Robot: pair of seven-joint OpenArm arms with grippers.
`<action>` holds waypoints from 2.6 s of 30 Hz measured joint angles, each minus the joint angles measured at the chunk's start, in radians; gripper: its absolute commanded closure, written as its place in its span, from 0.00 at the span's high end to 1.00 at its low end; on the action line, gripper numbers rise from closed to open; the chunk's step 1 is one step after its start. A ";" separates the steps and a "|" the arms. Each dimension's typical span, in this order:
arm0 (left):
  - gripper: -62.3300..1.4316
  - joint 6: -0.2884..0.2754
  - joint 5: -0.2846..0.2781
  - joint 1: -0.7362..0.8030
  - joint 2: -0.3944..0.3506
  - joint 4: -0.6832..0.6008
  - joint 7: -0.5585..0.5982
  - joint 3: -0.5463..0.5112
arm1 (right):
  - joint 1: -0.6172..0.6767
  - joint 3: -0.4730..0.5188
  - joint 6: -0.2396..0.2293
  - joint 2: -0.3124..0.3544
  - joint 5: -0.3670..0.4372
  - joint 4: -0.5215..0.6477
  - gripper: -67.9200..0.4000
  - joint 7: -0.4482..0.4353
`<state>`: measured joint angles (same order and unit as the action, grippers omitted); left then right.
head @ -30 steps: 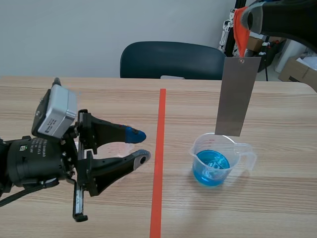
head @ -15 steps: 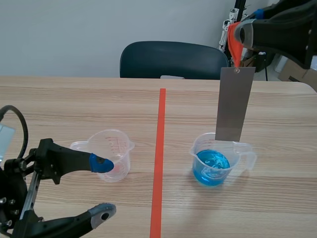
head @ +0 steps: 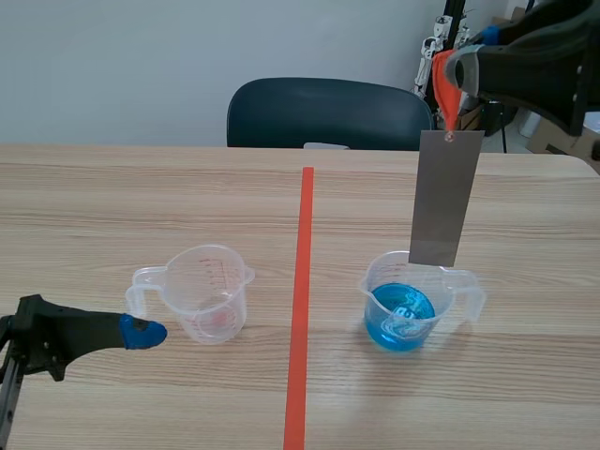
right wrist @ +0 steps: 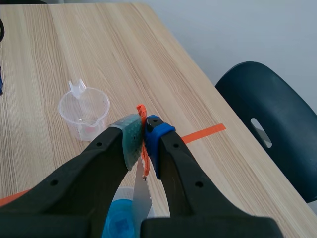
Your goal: Do the redox reaction experiment. lower the plate into the blue solution
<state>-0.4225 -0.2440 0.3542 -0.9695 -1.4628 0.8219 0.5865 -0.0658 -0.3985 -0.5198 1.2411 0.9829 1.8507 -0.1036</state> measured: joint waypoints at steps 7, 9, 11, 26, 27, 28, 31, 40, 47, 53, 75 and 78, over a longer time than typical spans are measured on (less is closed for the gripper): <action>1.00 0.000 0.004 0.129 0.000 0.000 0.074 -0.100 | 0.000 0.000 0.000 -0.039 -0.016 -0.028 0.01 0.000; 1.00 0.000 0.008 0.162 0.000 0.000 0.078 -0.124 | 0.000 0.000 0.000 -0.045 -0.025 -0.027 0.01 0.001; 1.00 0.000 0.008 0.191 0.000 0.000 0.097 -0.149 | 0.000 0.000 0.000 -0.058 -0.026 -0.027 0.01 0.010; 1.00 0.019 0.129 0.380 0.071 -0.001 0.171 -0.341 | 0.000 0.000 -0.004 -0.072 -0.026 -0.027 0.01 0.023; 1.00 0.020 0.133 0.390 0.083 -0.001 0.171 -0.352 | 0.003 0.000 -0.003 -0.072 -0.026 -0.027 0.01 0.020; 1.00 0.023 0.146 0.401 0.095 -0.001 0.172 -0.364 | 0.007 0.000 -0.004 -0.072 -0.025 -0.027 0.01 0.014; 1.00 0.031 0.179 0.437 0.128 -0.001 0.212 -0.396 | 0.024 0.000 -0.004 -0.072 -0.026 -0.027 0.01 0.012; 1.00 0.101 0.198 0.535 0.172 -0.001 0.295 -0.457 | 0.045 0.000 -0.004 -0.115 -0.055 -0.027 0.01 0.013; 1.00 0.143 0.193 0.544 0.180 -0.001 0.298 -0.463 | 0.050 0.000 -0.003 -0.152 -0.080 -0.027 0.01 0.027; 1.00 0.153 0.195 0.570 0.188 -0.001 0.316 -0.463 | 0.064 0.000 -0.004 -0.181 -0.111 -0.029 0.01 0.028; 1.00 0.229 0.297 0.616 0.343 0.026 0.365 -0.477 | 0.070 0.000 -0.013 -0.311 -0.210 -0.141 0.01 0.034; 1.00 0.229 0.297 0.616 0.351 0.050 0.378 -0.478 | 0.083 0.000 -0.031 -0.337 -0.236 -0.155 0.01 0.035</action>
<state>-0.1940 0.0528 0.9699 -0.6182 -1.4128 1.2003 0.1085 0.0170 -0.3988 -0.5503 0.9043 0.7471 1.6958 -0.0681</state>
